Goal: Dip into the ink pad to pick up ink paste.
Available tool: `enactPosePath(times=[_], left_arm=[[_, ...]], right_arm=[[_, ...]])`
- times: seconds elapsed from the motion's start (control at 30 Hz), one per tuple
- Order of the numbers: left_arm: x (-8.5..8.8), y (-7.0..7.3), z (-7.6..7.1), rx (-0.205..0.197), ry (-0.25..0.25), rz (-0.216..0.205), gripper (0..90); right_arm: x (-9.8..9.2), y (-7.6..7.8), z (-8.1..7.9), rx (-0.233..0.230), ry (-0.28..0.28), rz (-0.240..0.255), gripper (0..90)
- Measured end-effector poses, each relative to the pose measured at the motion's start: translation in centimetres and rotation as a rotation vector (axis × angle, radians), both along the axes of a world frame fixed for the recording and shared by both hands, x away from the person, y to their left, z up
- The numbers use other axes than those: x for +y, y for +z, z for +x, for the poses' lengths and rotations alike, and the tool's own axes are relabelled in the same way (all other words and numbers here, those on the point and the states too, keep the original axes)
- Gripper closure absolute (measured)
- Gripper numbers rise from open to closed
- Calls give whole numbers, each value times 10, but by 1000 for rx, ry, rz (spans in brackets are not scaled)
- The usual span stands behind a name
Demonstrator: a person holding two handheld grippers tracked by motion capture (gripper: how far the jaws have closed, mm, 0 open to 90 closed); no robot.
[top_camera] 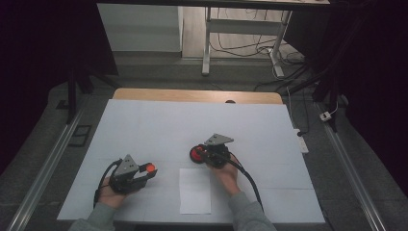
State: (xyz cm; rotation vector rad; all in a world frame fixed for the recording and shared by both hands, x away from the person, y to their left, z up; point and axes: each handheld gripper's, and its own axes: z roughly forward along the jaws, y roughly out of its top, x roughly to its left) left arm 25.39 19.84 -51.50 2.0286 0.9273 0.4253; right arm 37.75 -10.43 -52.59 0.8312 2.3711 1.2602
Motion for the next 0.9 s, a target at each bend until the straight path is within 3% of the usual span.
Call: enactPosePath(times=[0.5, 0.67, 0.8, 0.9], left_arm=[[2, 1, 0, -1, 5, -6, 643], [2, 1, 0, -2, 8, -7, 643], [2, 1, 1, -3, 8, -3, 642], [3, 1, 1, -3, 7, -5, 643]], right_arm=[[-1, -1, 0, -6, 6, 7, 736], [-1, 1, 3, 20, 3, 7, 734], [-3, 2, 5, 53, -7, 39, 732], [-6, 5, 5, 42, -11, 75, 731]])
